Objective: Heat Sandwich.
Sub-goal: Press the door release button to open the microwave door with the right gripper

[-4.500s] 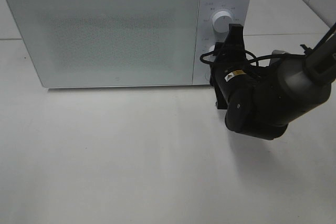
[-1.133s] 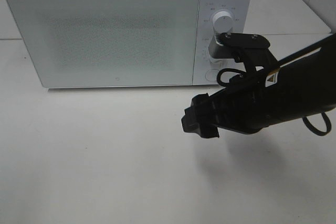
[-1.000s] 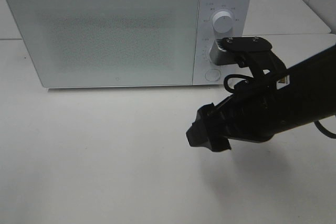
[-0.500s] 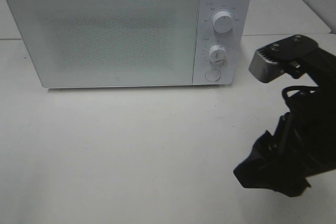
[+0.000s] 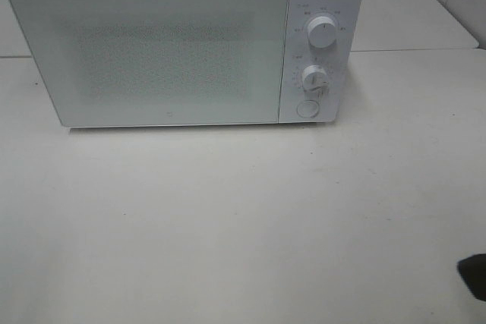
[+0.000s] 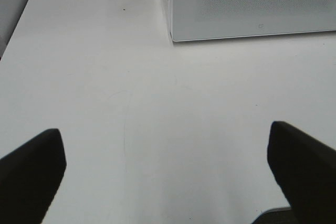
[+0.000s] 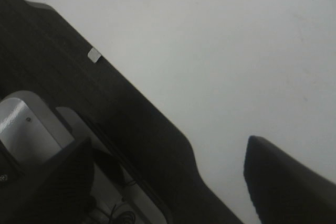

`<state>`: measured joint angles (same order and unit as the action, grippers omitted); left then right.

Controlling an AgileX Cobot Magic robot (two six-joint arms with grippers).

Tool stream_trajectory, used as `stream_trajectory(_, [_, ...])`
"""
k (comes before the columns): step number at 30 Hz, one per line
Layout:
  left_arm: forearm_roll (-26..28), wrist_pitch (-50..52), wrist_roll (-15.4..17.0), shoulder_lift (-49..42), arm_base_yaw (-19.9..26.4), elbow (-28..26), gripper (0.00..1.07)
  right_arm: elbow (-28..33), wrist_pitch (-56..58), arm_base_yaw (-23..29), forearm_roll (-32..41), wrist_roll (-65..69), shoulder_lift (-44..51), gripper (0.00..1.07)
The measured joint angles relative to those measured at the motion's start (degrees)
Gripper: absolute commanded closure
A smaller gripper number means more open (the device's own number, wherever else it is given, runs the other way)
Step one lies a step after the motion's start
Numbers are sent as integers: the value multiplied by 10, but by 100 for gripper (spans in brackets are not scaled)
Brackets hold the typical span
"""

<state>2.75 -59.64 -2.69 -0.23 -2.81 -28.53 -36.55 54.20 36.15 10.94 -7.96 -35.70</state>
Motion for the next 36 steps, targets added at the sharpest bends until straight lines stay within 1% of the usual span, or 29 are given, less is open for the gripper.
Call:
stream_trajectory(3, [0,0,0,0,0,0,5,0,12,0,-18,19,65,31])
stream_trajectory(4, [0,0,0,0,0,0,5,0,15,0,-33,34,108,31])
stream_trajectory(6, [0,0,0,0,0,0,5,0,18,0,-42,42,124,31])
stream_trajectory(8, [0,0,0,0,0,0,5,0,32,0,-74,65,172,31])
stream_trajectory(11, [0,0,0,0,0,0,5,0,46,-2,-92,84,194,31])
stream_trajectory(13, [0,0,0,0,0,0,5,0,68,-23,-113,105,217,31])
stream_trajectory(14, [0,0,0,0,0,0,5,0,68,-23,-113,105,217,31])
stream_trajectory(16, [0,0,0,0,0,0,5,0,77,-48,-125,112,227,31])
stream_trajectory(17, [0,0,0,0,0,0,5,1,80,-73,-131,113,237,31])
stream_trajectory(18, [0,0,0,0,0,0,5,6,78,-87,-132,113,244,31])
stream_trajectory(19, [0,0,0,0,0,0,5,6,78,-87,-132,113,244,31])
stream_trajectory(21, [0,0,0,0,0,0,5,19,78,-111,-133,114,254,31])
stream_trajectory(22, [0,0,0,0,0,0,5,34,78,-138,-135,115,262,31])
stream_trajectory(23, [0,0,0,0,0,0,5,42,78,-151,-135,115,266,31])
stream_trajectory(24, [0,0,0,0,0,0,5,42,78,-151,-135,115,266,31])
stream_trajectory(25, [0,0,0,0,0,0,5,49,77,-163,-135,115,269,31])
stream_trajectory(26, [0,0,0,0,0,0,5,63,70,-191,-135,115,277,31])
stream_trajectory(28, [0,0,0,0,0,0,5,71,65,-216,-135,115,285,31])
stream_trajectory(29, [0,0,0,0,0,0,5,71,65,-216,-135,115,285,31])
stream_trajectory(30, [0,0,0,0,0,0,5,73,62,-230,-135,115,287,31])
stream_trajectory(31, [0,0,0,0,0,0,5,74,58,-256,-134,115,297,31])
stream_trajectory(36, [0,0,0,0,0,0,5,74,54,-293,-134,115,328,31])
